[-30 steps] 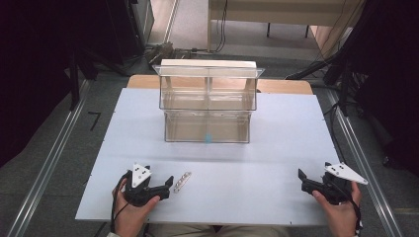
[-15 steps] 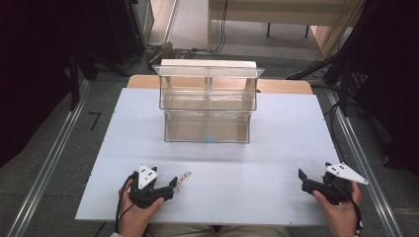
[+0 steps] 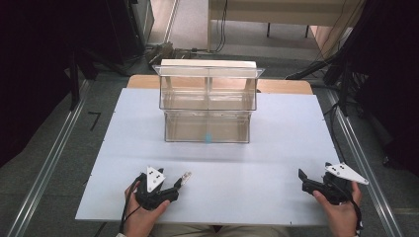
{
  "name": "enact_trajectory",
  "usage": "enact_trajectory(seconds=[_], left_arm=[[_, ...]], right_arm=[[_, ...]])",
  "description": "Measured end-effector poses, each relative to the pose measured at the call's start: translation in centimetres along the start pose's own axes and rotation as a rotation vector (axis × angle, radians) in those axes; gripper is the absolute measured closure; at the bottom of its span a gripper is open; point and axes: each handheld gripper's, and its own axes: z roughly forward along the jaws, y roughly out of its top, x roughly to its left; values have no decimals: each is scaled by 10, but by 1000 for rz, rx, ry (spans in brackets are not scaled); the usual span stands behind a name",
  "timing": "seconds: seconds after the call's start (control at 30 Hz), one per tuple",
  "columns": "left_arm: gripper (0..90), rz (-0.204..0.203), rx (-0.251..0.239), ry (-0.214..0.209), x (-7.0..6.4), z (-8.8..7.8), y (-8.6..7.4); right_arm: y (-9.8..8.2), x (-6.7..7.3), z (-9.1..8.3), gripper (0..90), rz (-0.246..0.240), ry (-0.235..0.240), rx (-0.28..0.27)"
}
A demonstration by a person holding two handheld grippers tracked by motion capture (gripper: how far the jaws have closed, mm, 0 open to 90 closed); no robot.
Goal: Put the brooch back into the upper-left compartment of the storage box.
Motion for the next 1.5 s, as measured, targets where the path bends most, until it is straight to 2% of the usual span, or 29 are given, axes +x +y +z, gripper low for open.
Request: enact_trajectory(seconds=[0.27, 0.43, 0.8, 0.97, 1.07, 1.5], left_arm=[[352, 14, 7, -1, -3, 1, 0], [380, 39, 26, -6, -6, 3, 1], [451, 51, 42, -19, -9, 5, 1], [554, 65, 50, -39, -9, 5, 1], [639, 53, 53, -68, -10, 5, 1], [732, 19, 58, -93, -10, 6, 0]], right_arm=[[0, 0, 0, 55, 2, 2, 2], [0, 0, 0, 55, 2, 2, 3], [0, 0, 0, 55, 0, 2, 5], [0, 0, 1, 55, -3, 1, 5], [0, 0, 1, 55, -2, 1, 6], [0, 1, 2, 55, -3, 1, 11]])
